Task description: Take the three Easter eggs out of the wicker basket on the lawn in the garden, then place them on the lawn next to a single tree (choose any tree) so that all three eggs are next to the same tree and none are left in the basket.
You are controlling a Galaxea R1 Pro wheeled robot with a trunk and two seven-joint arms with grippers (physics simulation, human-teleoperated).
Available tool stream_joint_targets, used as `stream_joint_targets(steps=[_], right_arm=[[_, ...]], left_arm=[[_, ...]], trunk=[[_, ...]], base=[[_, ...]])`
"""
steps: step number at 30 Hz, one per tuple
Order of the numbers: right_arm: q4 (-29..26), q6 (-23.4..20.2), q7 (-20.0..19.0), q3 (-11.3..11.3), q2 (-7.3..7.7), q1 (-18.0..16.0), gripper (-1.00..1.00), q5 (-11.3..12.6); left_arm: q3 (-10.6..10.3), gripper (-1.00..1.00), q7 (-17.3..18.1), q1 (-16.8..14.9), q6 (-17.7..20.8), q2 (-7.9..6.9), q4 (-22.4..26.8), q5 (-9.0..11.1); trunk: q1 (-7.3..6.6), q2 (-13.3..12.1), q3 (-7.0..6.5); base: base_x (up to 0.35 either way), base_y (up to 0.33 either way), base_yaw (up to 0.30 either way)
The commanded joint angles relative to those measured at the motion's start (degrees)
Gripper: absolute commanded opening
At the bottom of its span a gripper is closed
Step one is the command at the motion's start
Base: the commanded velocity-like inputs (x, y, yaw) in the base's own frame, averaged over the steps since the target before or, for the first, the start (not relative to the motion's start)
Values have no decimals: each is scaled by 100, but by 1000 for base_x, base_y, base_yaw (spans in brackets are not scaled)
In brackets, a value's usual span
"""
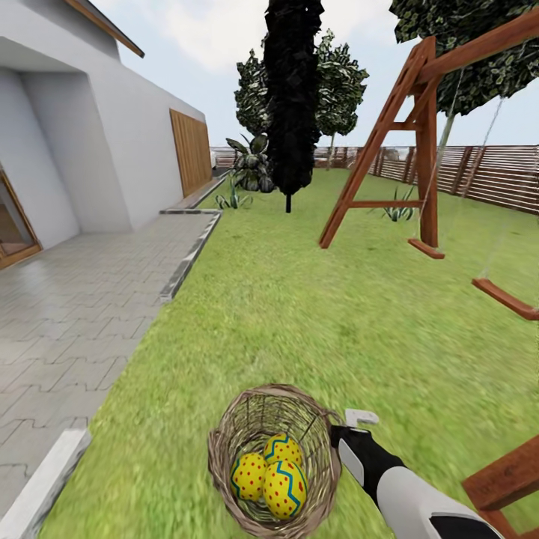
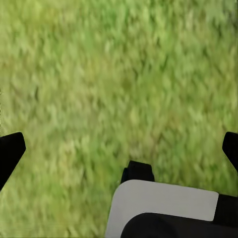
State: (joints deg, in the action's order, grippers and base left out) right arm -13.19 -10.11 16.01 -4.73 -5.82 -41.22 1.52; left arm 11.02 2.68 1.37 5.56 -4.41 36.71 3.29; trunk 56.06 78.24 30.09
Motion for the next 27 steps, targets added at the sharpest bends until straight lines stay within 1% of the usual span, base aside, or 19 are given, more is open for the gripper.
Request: stream_joint_targets(steps=[1, 13, 16, 19, 27], right_arm=[[-17, -17, 0, -55, -6, 1, -100, 15], [-17, -17, -1, -54, -7, 9, -100, 15], [-17, -17, -1, -54, -7, 18, -100, 15], [-17, -17, -62, -54, -7, 30, -100, 15], [-17, -17, -131, -54, -7, 37, -100, 15]], left_arm=[[14, 100, 26, 3, 30, 2, 18, 33], [14, 100, 30, 3, -1, 1, 15, 32], [14, 100, 26, 3, -19, 1, -14, 32], [14, 100, 25, -1, -34, 1, -152, 51], [14, 100, 22, -5, -67, 3, -223, 58]], trunk=[[3, 3, 4], [3, 3, 4], [3, 3, 4], [3, 3, 4], [3, 3, 4]], base=[[305, 154, -135], [311, 124, -20], [321, 38, -103], [326, 10, -94], [329, 1, -14]])
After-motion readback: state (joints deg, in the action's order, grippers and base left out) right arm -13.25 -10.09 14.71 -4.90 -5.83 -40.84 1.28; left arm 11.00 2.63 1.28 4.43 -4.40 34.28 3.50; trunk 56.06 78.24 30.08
